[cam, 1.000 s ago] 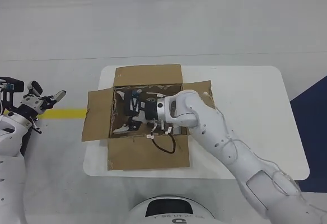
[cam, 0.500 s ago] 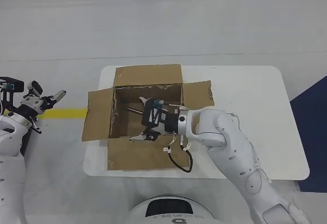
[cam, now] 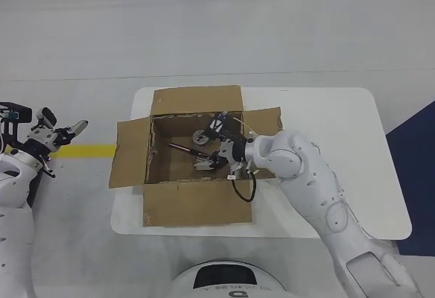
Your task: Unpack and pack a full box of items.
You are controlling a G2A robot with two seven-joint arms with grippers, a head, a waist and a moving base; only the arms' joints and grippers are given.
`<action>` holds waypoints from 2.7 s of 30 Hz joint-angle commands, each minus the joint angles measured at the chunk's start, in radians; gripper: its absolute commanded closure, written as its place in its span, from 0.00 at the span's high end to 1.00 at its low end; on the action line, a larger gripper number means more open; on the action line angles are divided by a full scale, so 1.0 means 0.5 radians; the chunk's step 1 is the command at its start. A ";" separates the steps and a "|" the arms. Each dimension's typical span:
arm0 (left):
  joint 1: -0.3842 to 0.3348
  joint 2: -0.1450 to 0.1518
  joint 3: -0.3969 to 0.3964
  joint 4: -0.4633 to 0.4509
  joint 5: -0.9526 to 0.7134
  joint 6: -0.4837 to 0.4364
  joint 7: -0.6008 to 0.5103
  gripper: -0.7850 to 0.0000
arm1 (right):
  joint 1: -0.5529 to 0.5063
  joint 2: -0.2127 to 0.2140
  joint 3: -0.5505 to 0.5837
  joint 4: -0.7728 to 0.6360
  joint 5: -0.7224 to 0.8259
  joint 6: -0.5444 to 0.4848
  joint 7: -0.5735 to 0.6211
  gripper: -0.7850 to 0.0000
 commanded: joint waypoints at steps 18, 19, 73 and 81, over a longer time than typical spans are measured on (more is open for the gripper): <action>0.000 0.000 0.000 0.000 0.000 0.000 0.000 1.00 | 0.509 -0.178 -0.629 0.671 -0.189 0.394 0.223 0.82; 0.000 0.000 0.000 0.000 0.000 0.000 0.000 1.00 | 0.529 -0.191 -0.658 0.706 -0.198 0.403 0.229 0.82; 0.000 0.000 0.000 0.000 0.000 0.000 0.000 1.00 | 0.583 -0.344 -0.649 0.533 -0.571 0.555 0.032 0.00; 0.000 0.000 0.000 0.000 0.000 0.000 0.000 1.00 | 0.035 -0.148 -0.135 -0.122 -0.722 0.295 -0.540 0.00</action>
